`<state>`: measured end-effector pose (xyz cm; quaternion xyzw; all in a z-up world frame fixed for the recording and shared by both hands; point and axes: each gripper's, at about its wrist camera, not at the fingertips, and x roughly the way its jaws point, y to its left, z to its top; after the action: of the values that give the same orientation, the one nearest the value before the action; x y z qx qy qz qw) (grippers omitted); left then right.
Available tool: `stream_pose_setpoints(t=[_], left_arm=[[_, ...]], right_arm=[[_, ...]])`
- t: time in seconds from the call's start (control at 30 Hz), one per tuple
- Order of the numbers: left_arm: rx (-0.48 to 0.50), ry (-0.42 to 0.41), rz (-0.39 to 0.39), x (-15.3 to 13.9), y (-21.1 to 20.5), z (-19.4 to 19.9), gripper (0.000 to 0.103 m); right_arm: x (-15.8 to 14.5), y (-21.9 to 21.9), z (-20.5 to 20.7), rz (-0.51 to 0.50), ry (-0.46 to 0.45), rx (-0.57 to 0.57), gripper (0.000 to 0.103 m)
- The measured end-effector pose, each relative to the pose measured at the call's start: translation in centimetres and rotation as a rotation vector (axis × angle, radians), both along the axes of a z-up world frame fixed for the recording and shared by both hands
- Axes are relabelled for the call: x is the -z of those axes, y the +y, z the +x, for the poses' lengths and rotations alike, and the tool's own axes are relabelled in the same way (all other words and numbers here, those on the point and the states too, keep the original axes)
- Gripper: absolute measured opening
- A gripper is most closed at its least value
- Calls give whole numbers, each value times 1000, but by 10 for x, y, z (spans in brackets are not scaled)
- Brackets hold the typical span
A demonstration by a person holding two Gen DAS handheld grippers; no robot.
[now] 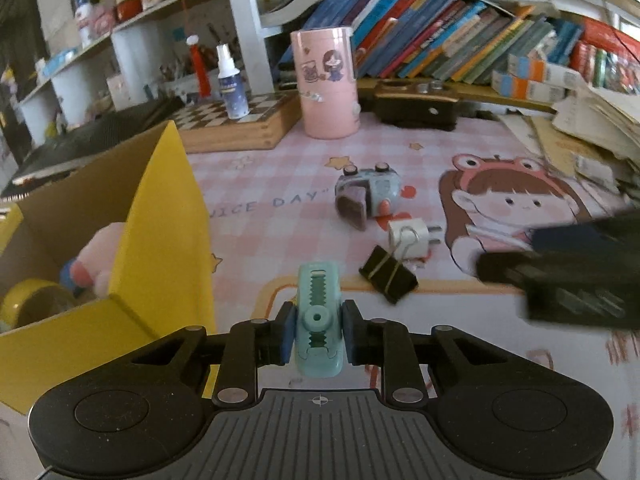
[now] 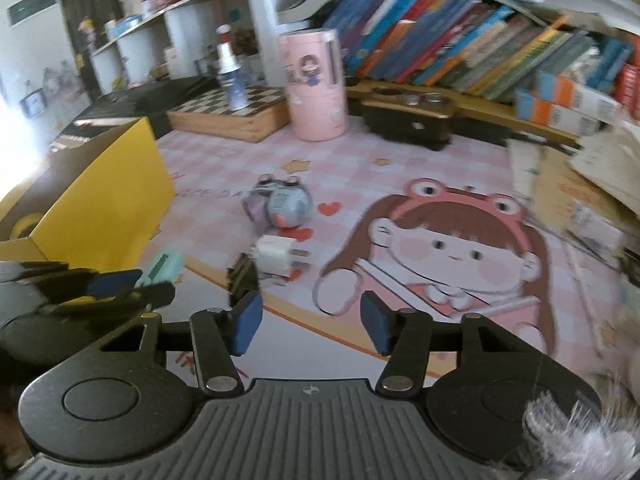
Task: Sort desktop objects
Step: 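Close the left tool on the mint-green clip while the right tool nears the black binder clip, then close the right tool on the black binder clip while the left tool holds the green clip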
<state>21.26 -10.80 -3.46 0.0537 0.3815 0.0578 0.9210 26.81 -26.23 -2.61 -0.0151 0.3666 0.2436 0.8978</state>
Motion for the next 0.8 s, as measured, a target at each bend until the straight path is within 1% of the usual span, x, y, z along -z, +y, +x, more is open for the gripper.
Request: stream_pose_setpoints(t=[0.13, 0.23, 0.3, 0.37, 0.5, 0.63, 0.73, 0.8], left_arm=[[13, 7, -6, -3, 1, -15, 23], [18, 4, -7, -5, 2, -22, 23], [19, 0, -3, -6, 2, -26, 23], [17, -7, 5, -7, 2, -29, 23], [-3, -9, 3, -7, 5, -34, 23], [-16, -12, -2, -6, 6, -36, 23], [-14, -21, -4, -7, 5, -38, 23], [-13, -28, -6, -7, 4, -39, 23]], right_arm=[[9, 19, 15, 16, 20, -75, 44], [17, 35, 27, 21, 32, -135, 43], [22, 45, 32, 19, 44, -156, 43], [27, 53, 37, 19, 56, -173, 39], [33, 60, 46, 29, 63, -169, 33], [36, 59, 50, 45, 70, -151, 15], [33, 57, 47, 51, 42, -157, 11], [31, 55, 44, 52, 21, -162, 10]])
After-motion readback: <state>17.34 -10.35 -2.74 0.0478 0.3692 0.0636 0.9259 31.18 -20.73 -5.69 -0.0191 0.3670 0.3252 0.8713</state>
